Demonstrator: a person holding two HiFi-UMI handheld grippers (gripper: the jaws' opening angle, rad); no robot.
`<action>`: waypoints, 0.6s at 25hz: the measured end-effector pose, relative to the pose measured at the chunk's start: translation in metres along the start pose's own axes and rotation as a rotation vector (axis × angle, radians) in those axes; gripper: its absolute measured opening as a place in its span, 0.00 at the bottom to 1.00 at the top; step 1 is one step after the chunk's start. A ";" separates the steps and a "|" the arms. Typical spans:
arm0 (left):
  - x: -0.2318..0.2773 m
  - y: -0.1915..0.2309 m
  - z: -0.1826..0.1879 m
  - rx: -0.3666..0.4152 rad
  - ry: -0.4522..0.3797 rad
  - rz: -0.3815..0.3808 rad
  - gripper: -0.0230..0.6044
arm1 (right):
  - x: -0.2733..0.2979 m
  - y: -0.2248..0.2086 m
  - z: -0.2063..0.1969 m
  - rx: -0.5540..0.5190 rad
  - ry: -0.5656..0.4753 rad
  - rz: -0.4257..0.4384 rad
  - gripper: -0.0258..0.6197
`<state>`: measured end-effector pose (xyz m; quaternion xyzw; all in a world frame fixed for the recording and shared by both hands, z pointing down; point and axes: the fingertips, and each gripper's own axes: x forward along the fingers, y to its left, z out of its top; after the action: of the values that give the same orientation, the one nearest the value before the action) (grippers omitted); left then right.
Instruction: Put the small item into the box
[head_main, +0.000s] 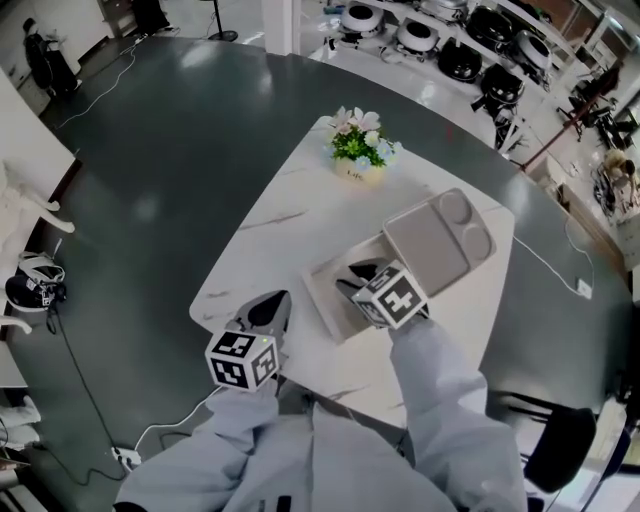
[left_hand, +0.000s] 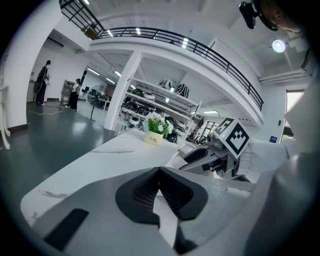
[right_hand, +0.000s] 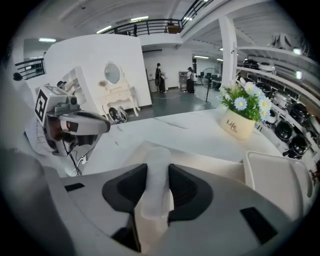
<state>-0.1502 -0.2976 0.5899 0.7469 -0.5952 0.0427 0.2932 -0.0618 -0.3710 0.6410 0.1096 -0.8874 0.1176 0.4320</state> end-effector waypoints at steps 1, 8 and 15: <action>0.001 0.000 -0.001 -0.002 0.002 0.000 0.03 | 0.004 0.001 -0.003 -0.010 0.027 0.012 0.22; 0.002 0.003 -0.003 -0.010 0.011 0.002 0.03 | 0.024 0.007 -0.011 -0.046 0.127 0.056 0.22; 0.001 0.004 -0.006 -0.012 0.016 0.004 0.03 | 0.034 0.006 -0.024 -0.045 0.193 0.076 0.23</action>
<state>-0.1516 -0.2964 0.5965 0.7436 -0.5945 0.0456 0.3026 -0.0667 -0.3616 0.6817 0.0541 -0.8476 0.1240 0.5131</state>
